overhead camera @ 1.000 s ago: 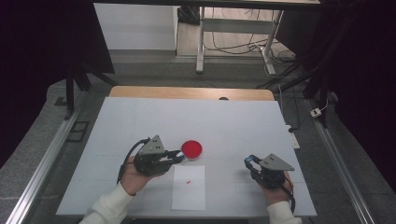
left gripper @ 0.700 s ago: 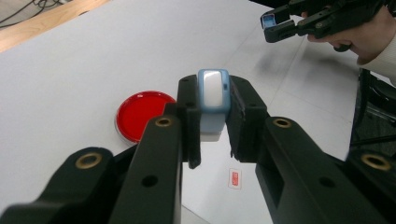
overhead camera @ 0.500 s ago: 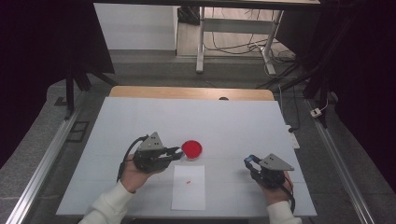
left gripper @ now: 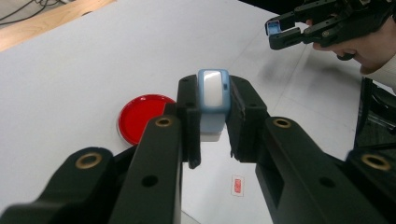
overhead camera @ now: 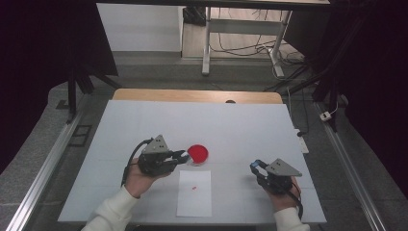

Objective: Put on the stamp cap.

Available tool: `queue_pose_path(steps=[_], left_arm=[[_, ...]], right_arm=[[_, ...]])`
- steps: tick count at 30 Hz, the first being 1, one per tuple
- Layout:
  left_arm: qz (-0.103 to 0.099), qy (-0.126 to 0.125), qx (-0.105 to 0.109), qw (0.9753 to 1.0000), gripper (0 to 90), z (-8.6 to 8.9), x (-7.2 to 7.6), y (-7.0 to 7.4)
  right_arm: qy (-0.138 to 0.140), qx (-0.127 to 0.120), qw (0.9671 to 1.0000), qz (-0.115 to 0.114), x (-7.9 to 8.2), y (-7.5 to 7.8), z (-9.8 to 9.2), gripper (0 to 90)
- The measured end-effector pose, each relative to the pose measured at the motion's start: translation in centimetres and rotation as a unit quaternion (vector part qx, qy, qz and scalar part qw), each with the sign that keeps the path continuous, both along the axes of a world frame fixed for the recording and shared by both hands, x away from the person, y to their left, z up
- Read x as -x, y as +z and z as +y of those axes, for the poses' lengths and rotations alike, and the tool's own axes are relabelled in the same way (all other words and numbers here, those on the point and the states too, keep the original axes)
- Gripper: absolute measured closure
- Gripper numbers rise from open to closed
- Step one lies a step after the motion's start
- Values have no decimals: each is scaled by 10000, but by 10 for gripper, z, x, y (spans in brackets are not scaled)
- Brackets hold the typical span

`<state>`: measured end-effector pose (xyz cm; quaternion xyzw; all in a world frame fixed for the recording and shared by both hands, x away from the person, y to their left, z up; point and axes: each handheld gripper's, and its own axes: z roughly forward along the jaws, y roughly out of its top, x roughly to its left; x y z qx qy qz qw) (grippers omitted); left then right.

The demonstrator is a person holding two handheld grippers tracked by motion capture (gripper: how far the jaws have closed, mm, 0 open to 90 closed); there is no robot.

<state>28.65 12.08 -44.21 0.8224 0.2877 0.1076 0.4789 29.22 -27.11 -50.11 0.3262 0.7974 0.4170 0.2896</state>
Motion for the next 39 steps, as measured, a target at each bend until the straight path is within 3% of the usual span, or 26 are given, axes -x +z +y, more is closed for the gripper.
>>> queue_pose_path(steps=[5,8,28,39], left_arm=[[24,-4,-3,10000,758,-1,-1,-1],[31,0,5,10000,758,-2,-1,-1],[55,-10,26,10000,758,-4,-3,-2],[61,-3,23,10000,758,-5,-4,-3]], right_arm=[[74,-13,10000,6,1,0,5,657],[162,-155,9997,40,2,0,9,657],[530,-81,9985,142,5,-3,37,657],[656,-193,9975,156,5,-3,47,656]])
